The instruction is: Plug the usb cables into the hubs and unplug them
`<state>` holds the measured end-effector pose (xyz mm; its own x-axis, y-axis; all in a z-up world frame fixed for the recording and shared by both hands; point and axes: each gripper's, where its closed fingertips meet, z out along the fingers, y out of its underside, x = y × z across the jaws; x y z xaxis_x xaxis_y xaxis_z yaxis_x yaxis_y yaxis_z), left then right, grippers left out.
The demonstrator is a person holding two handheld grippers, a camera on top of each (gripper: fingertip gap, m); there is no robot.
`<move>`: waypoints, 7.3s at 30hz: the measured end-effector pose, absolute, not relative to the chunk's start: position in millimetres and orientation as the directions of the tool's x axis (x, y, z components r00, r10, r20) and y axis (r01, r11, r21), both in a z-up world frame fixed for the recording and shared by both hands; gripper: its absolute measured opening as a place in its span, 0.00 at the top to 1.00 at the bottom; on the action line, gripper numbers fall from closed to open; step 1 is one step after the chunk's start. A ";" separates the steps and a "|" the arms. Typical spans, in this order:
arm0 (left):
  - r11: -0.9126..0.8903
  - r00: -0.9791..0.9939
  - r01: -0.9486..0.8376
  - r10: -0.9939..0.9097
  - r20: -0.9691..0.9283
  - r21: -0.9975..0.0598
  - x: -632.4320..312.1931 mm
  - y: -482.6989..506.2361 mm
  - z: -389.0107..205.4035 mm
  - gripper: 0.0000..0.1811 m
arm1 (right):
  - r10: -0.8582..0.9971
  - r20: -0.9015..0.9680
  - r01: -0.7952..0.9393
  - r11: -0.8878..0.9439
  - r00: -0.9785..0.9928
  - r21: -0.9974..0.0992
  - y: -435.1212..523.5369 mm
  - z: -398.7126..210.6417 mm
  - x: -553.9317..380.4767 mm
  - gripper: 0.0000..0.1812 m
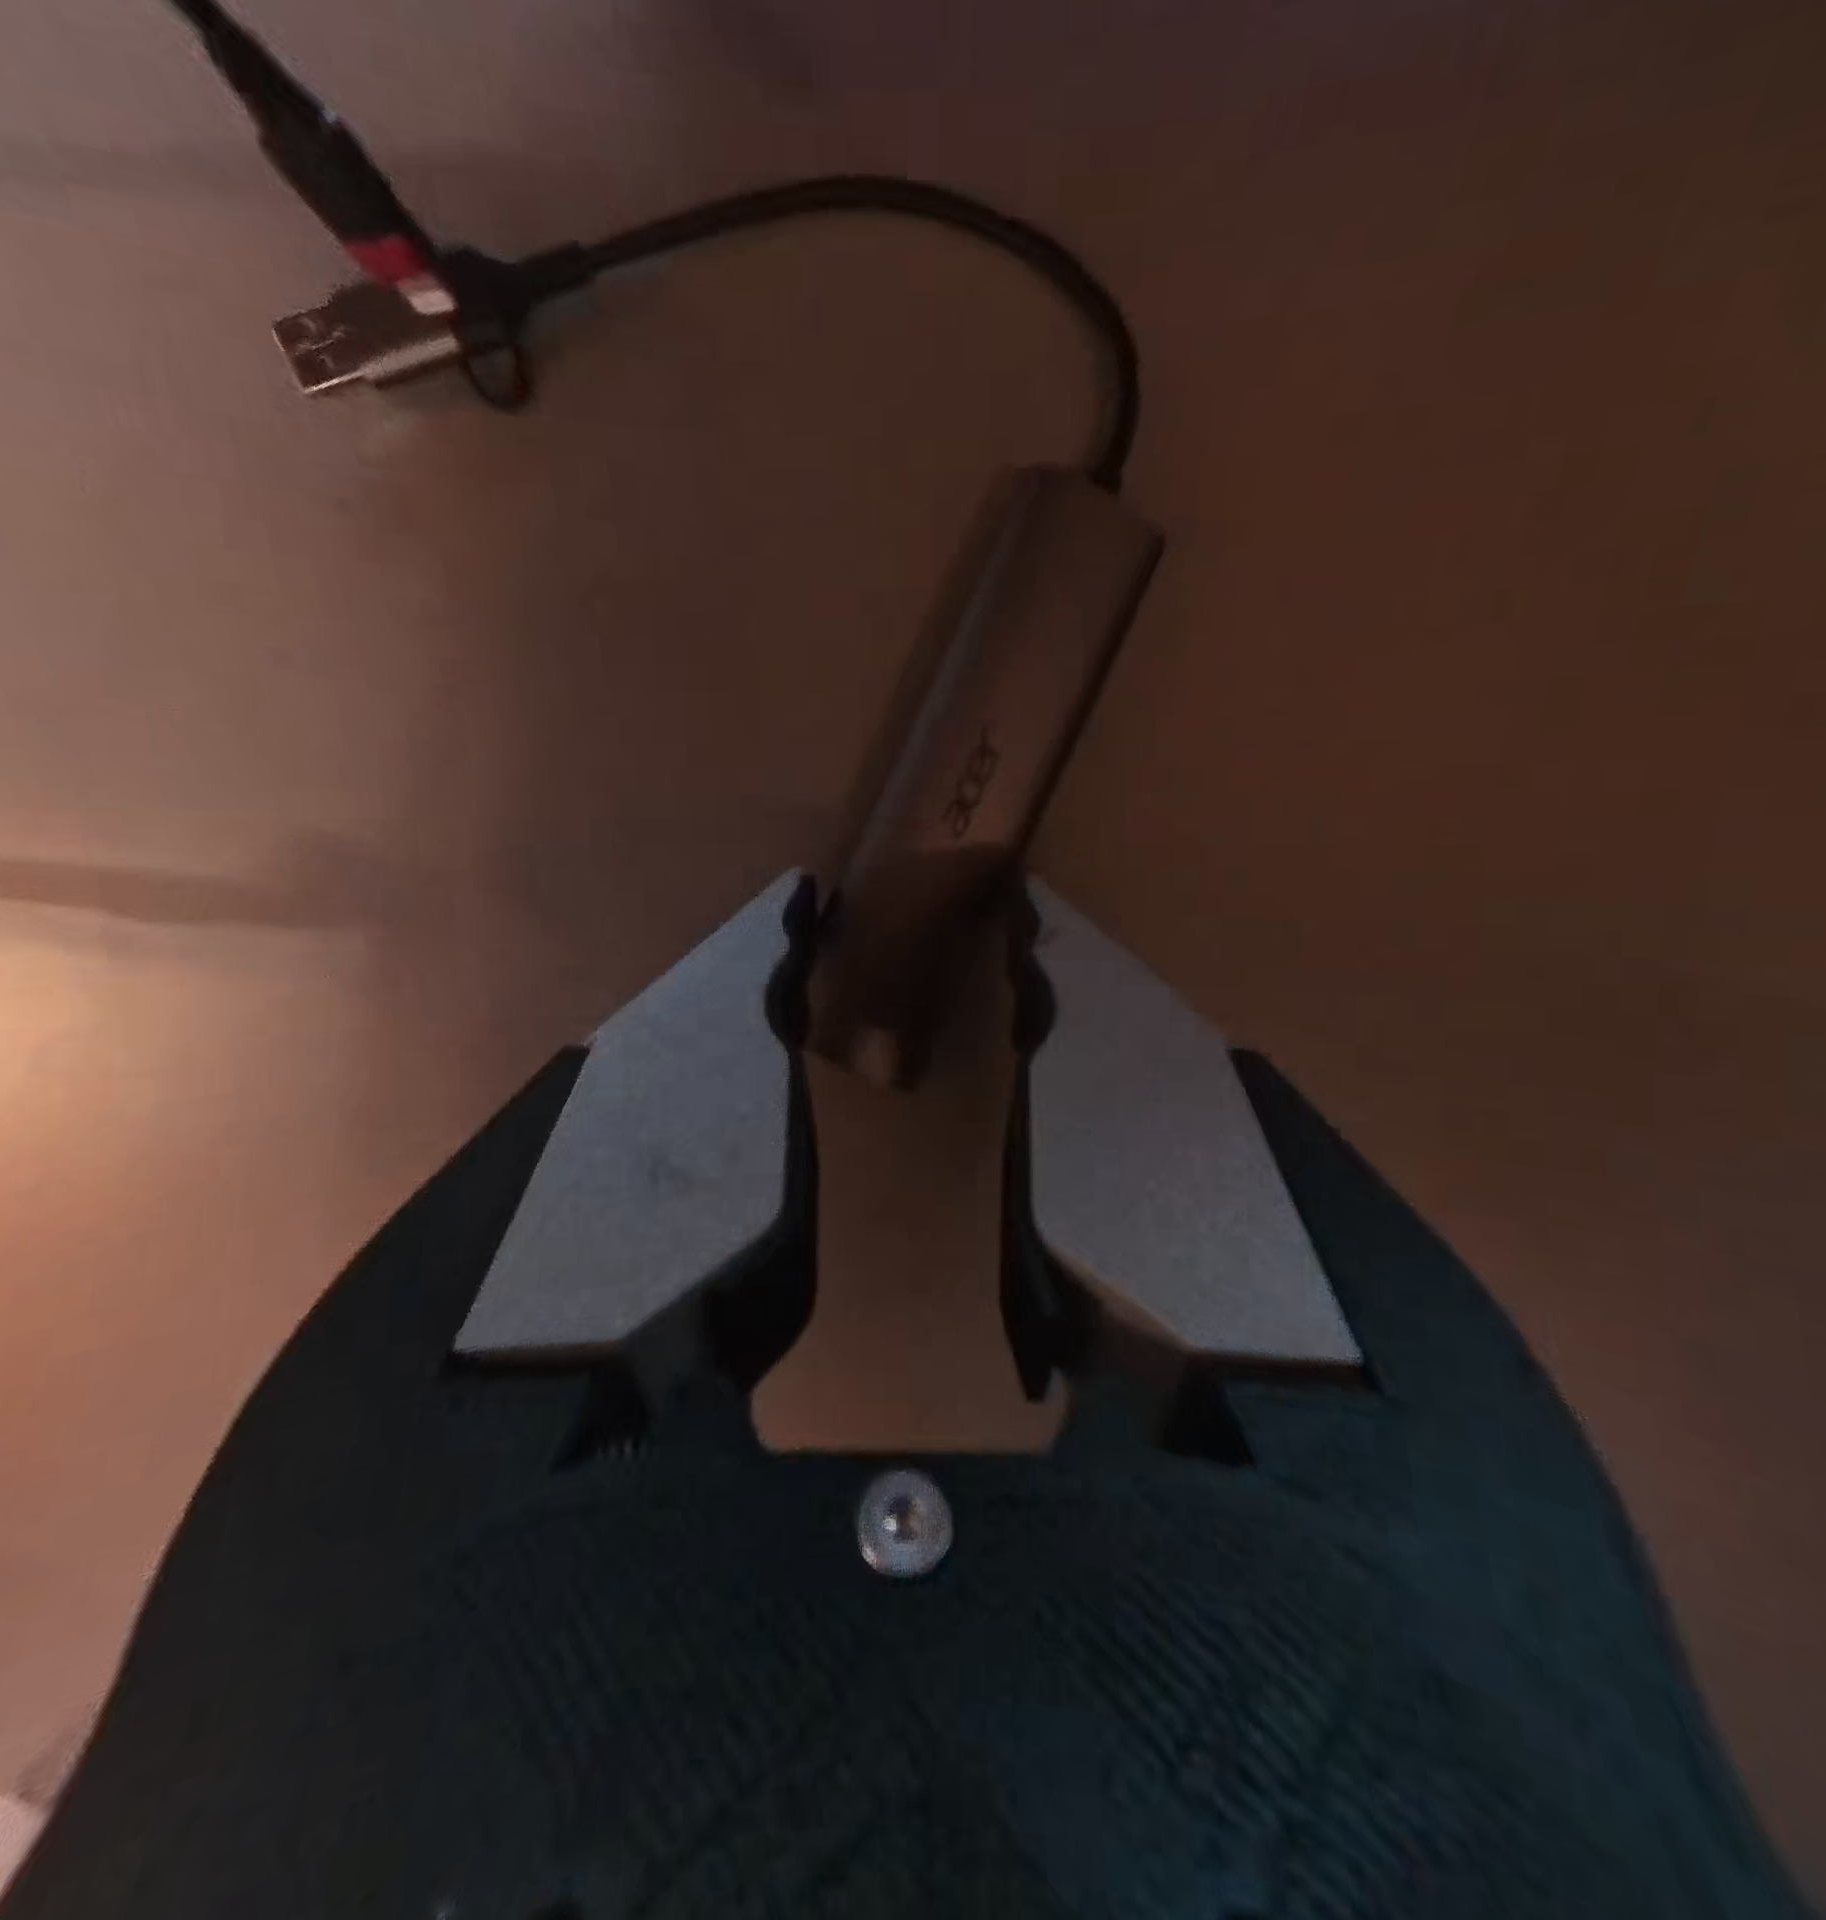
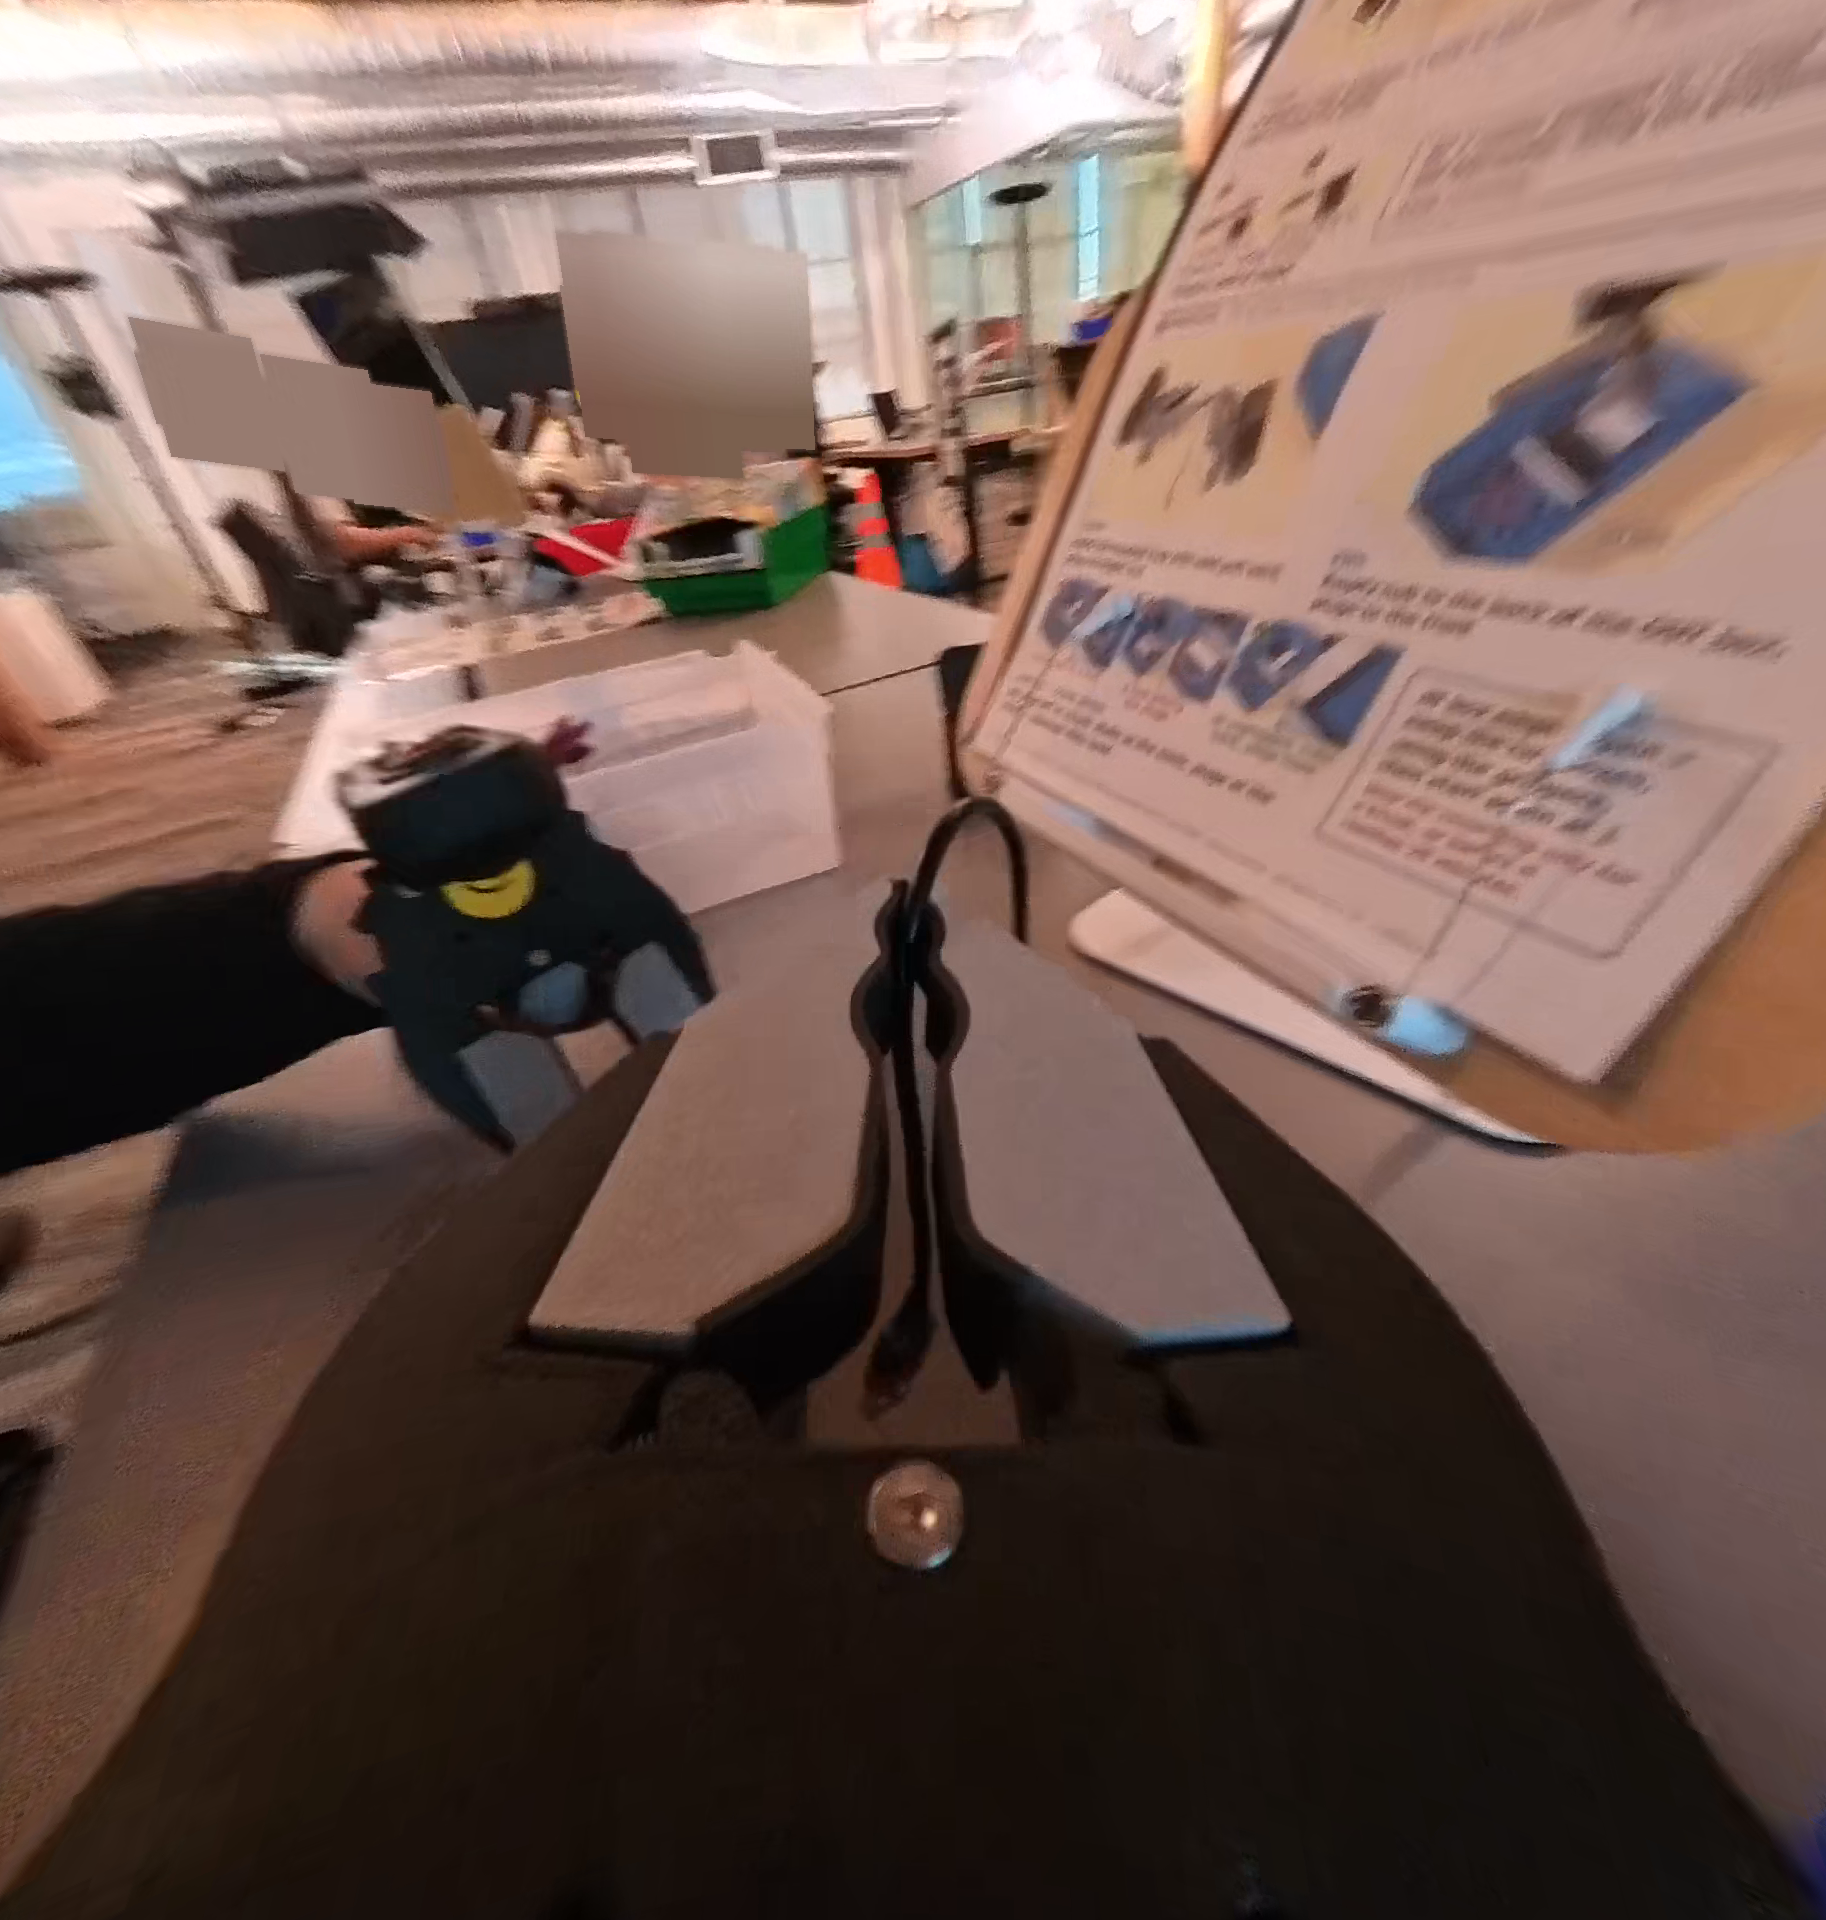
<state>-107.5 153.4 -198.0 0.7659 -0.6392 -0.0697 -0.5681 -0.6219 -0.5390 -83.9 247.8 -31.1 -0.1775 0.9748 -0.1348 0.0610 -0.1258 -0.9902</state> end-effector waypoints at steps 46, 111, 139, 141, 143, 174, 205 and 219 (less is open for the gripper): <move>-0.751 0.836 -0.500 -0.549 -0.012 -0.433 -145.0 102.8 -185.3 0.84 | 0.827 -0.008 0.514 0.341 -0.562 -0.787 123.5 -167.5 -116.3 0.58; -0.547 0.773 -0.592 -0.177 -0.609 -0.592 -202.5 141.7 -175.6 0.93 | 1.000 -0.010 0.827 -0.005 -0.001 -0.562 271.8 -199.1 -74.8 1.00; -0.366 0.907 -0.135 -0.419 0.034 -0.921 -90.2 165.1 -135.8 0.78 | 0.768 -0.539 0.311 -0.448 -0.346 -0.838 175.5 -84.2 -137.7 1.00; -0.360 0.918 -0.123 -0.395 0.032 -0.925 -92.9 168.3 -133.2 0.78 | 0.776 -0.529 0.290 -0.448 -0.344 -0.846 172.4 -81.0 -138.9 1.00; -0.339 0.925 -0.097 -0.379 0.041 -0.936 -94.2 170.9 -127.2 0.81 | 0.793 -0.508 0.268 -0.437 -0.335 -0.859 170.7 -78.2 -139.8 1.00; -0.187 0.956 -0.245 -0.212 -0.205 -0.951 -138.5 163.2 -94.8 0.99 | 0.852 -0.433 0.239 -0.373 -0.294 -0.896 179.2 -72.2 -132.2 0.99; -0.126 0.506 -0.863 -0.218 -0.835 -0.490 -115.8 150.0 -113.6 0.99 | 0.906 -0.005 0.415 0.189 -0.422 -0.890 158.8 -105.6 -101.3 0.79; 0.082 0.305 -0.939 -0.257 -0.917 -0.335 -77.9 120.3 -117.2 0.99 | 0.677 -0.209 0.440 0.188 -0.706 -0.878 122.2 -130.3 -70.2 0.85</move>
